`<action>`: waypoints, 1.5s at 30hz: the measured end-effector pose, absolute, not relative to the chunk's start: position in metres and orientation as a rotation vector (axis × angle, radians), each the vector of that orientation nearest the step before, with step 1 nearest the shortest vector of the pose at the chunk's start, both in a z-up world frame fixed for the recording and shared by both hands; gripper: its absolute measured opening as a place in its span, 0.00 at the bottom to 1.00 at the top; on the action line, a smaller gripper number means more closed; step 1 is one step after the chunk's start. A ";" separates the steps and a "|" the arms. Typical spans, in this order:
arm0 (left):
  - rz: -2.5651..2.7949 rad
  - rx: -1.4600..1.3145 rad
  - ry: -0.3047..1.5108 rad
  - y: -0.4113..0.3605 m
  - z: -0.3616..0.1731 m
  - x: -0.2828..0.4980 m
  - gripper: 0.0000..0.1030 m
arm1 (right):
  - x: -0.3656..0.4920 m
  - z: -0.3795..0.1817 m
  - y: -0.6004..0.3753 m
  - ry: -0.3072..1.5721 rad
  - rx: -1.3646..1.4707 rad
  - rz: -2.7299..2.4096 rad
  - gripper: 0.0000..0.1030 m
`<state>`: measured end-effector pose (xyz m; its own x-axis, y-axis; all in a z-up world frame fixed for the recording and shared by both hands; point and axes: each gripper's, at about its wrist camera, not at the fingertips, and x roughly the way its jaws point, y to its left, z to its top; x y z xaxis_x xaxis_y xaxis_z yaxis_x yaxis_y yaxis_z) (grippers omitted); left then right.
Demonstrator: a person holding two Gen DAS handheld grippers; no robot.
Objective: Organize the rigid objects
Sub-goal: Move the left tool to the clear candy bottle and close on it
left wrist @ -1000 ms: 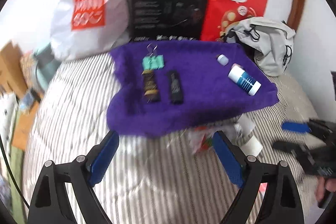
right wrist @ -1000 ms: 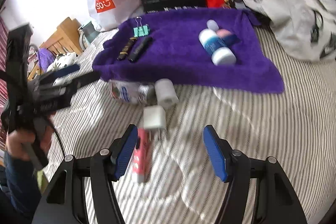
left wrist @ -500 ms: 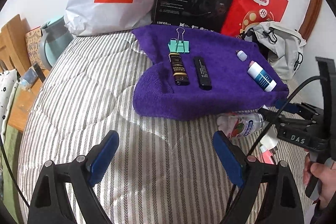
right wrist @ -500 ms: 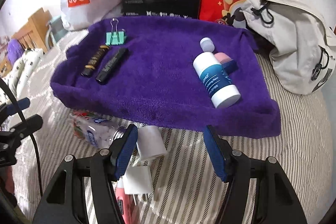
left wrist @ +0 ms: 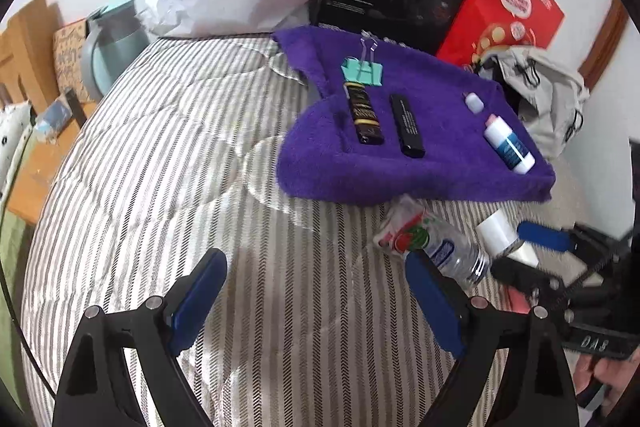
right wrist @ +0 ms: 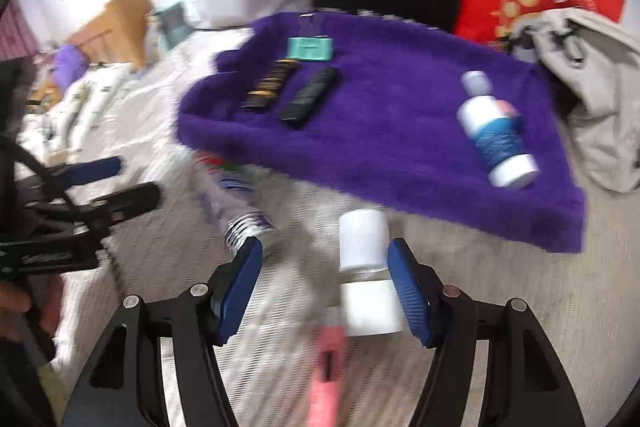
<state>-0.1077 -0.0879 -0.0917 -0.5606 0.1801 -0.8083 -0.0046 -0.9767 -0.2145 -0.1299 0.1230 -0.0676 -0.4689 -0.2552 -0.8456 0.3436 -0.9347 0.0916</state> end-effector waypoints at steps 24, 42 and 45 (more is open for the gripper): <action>2.717 -1.532 -0.283 -0.008 -0.100 -0.141 0.88 | -0.094 -0.047 0.243 0.005 1.384 -2.607 0.63; 2.829 -1.646 -0.126 -0.016 -0.115 -0.124 0.88 | -0.077 -0.051 0.258 -0.053 1.376 -2.554 0.63; 2.840 -1.607 -0.110 -0.011 -0.114 -0.127 0.80 | -0.077 -0.052 0.251 -0.040 1.379 -2.535 0.63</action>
<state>-0.1265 -0.0106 -0.1145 -0.5097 -0.0743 -0.8571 0.1405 -0.9901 0.0023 -0.0770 0.2509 -0.0519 -0.5184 -0.2351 -0.8222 0.2088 -0.9672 0.1449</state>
